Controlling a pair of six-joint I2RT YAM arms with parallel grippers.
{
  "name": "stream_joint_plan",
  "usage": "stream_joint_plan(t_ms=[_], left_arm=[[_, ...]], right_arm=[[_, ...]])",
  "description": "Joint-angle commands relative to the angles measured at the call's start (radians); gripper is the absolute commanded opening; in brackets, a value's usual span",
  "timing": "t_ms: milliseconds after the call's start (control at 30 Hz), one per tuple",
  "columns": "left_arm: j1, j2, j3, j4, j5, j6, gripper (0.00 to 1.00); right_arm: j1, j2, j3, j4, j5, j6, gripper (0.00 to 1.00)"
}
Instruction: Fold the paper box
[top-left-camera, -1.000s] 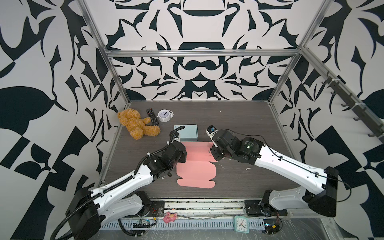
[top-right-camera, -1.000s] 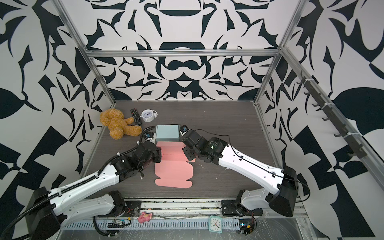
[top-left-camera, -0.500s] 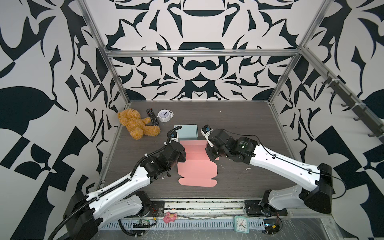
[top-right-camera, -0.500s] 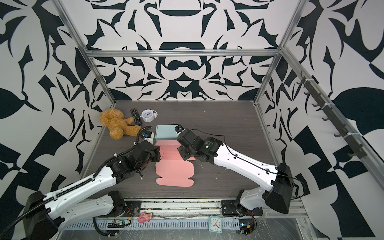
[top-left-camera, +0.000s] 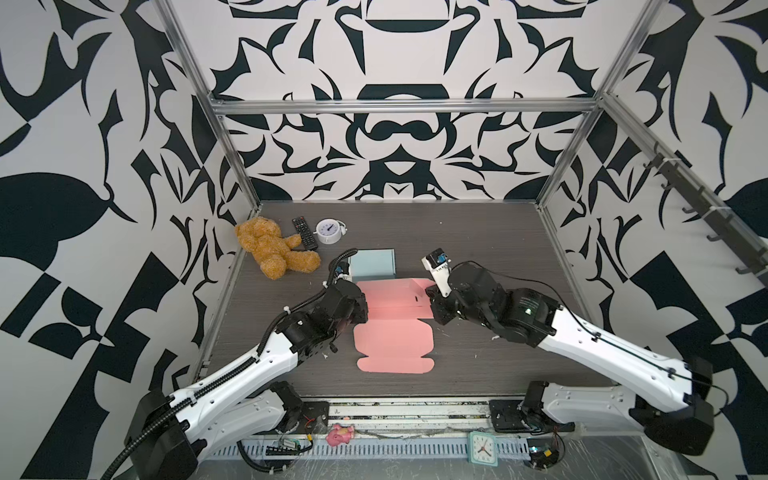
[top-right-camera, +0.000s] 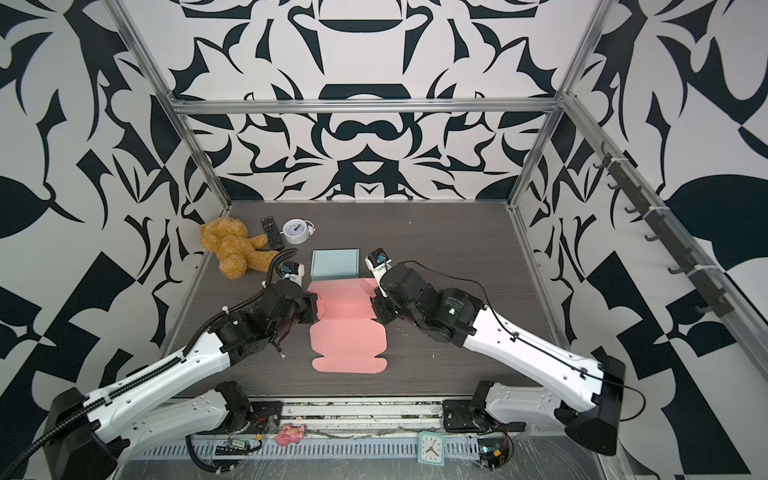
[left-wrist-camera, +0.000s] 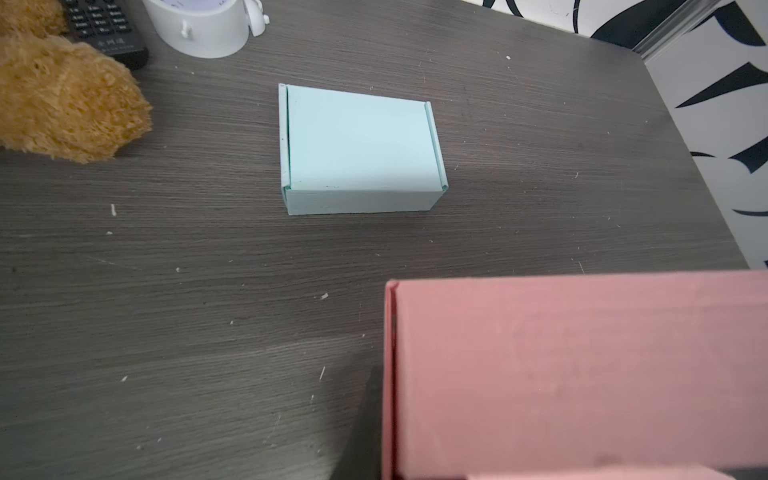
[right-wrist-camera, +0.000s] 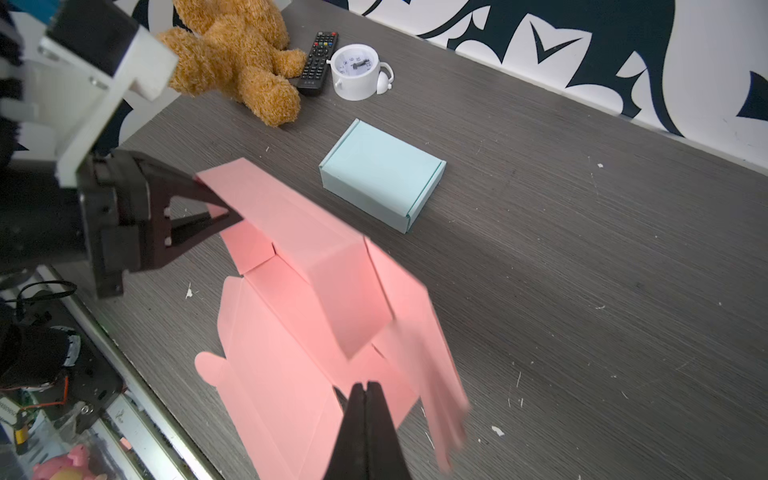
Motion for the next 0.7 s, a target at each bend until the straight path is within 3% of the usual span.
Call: stream_joint_plan(t_ms=[0,167,333,500,667], left_arm=[[0.056,-0.021,0.035,0.007,0.100,-0.001,0.05],[0.129,-0.030,0.068,-0.004,0.172,0.006,0.05],[0.226,-0.038,0.082,0.008,0.289,-0.006,0.05],[0.255,-0.026,0.095,0.032,0.360,-0.017,0.05],[0.257,-0.020,0.077,0.067,0.393,-0.025,0.05]], right_arm=[[0.006,-0.130,-0.103,0.146,-0.009,-0.008,0.01],[0.002,-0.230,-0.227,0.252,-0.001,-0.027,0.00],[-0.011,-0.291,-0.376,0.471,-0.009,-0.018,0.00],[-0.035,-0.296,-0.492,0.669,-0.063,0.035,0.00],[-0.045,-0.230,-0.500,0.751,-0.099,0.055,0.00]])
